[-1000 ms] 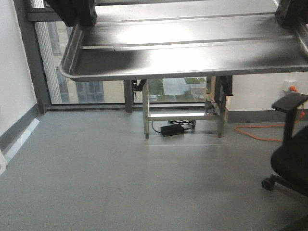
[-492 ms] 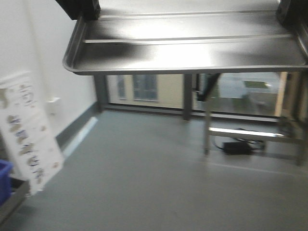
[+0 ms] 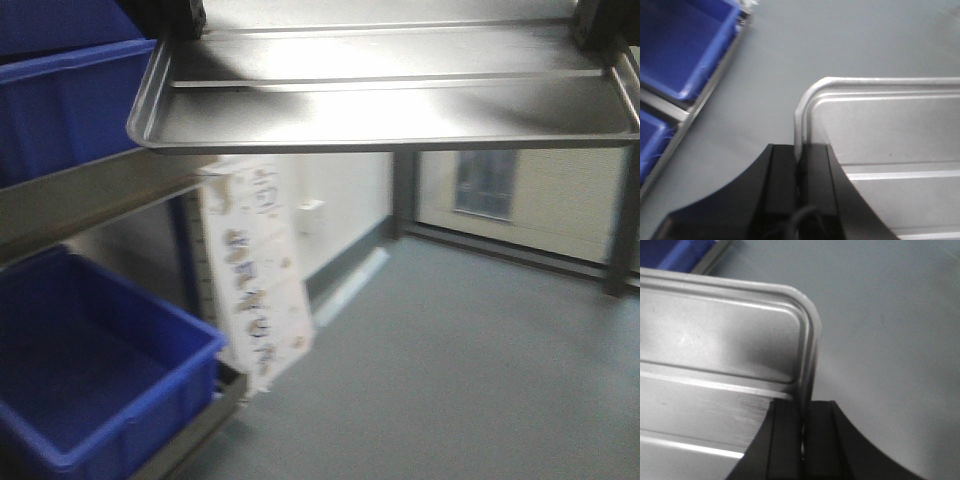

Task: Grab silver tray and place in blue box
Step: 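Hold the tray with both grippers while the base drives to the blue bin, then lower the held tray down into the large blue bin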

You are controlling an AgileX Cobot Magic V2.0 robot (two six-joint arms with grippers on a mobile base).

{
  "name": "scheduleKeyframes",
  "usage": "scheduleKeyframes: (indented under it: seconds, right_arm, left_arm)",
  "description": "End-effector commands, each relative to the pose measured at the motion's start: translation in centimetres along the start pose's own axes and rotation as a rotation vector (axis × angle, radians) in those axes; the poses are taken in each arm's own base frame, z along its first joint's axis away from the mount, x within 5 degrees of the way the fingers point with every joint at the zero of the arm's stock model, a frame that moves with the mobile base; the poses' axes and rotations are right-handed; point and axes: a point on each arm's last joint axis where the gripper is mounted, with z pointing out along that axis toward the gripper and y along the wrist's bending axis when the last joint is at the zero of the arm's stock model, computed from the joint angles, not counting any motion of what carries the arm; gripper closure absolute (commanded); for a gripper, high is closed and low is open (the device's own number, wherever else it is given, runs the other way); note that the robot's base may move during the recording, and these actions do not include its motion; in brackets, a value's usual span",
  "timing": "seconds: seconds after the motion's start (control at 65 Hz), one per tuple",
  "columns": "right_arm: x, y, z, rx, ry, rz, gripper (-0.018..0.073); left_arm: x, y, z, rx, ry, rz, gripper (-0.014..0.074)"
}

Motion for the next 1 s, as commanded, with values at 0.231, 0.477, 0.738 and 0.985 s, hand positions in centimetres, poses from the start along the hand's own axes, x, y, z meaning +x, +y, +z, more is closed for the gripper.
scheduleKeyframes:
  seconds: [0.231, 0.477, 0.738, 0.985]
  right_arm:
    - [-1.0, -0.8, -1.6, 0.024, -0.087, -0.027, 0.0501]
    - [-1.0, -0.8, -1.6, 0.024, -0.087, -0.027, 0.0501]
    - [-1.0, -0.8, -1.6, 0.024, -0.087, -0.027, 0.0501]
    - [-1.0, -0.8, -1.6, 0.024, -0.087, -0.027, 0.0501]
  left_arm:
    - [-1.3, 0.9, -2.2, -0.028, -0.108, 0.030, 0.0701]
    - [-1.4, 1.1, -2.2, -0.055, -0.116, 0.043, 0.0701]
    - [-1.6, 1.0, -2.4, -0.046, -0.126, 0.041, 0.0701]
    - [-2.5, 1.0, -3.3, -0.039, -0.177, 0.040, 0.0701]
